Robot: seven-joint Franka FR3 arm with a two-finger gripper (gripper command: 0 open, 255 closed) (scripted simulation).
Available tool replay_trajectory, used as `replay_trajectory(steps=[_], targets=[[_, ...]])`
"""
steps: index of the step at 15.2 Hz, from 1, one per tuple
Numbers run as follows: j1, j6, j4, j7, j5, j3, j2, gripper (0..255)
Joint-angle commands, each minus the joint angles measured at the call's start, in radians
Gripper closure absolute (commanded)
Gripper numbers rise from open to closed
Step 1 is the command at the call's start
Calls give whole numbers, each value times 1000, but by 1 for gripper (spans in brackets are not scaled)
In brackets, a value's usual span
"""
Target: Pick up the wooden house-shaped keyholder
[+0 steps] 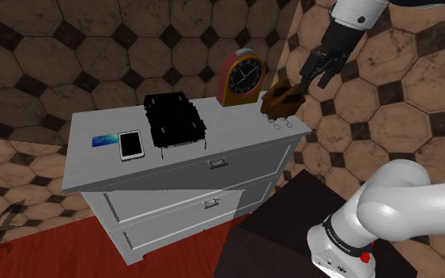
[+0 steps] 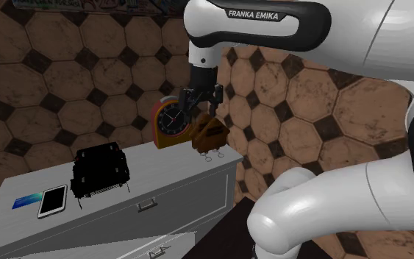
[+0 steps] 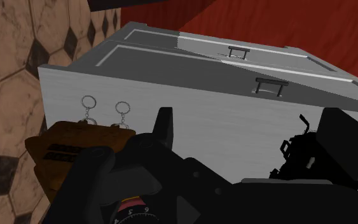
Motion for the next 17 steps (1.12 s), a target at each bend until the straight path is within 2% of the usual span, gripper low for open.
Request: replay_trajectory(steps=[1, 9, 17], targets=[[0, 0, 0, 0, 0, 0, 0, 0], [-36, 275, -132, -64, -55, -80, 114, 0], [-62, 555, -176, -130, -84, -168, 320, 0]])
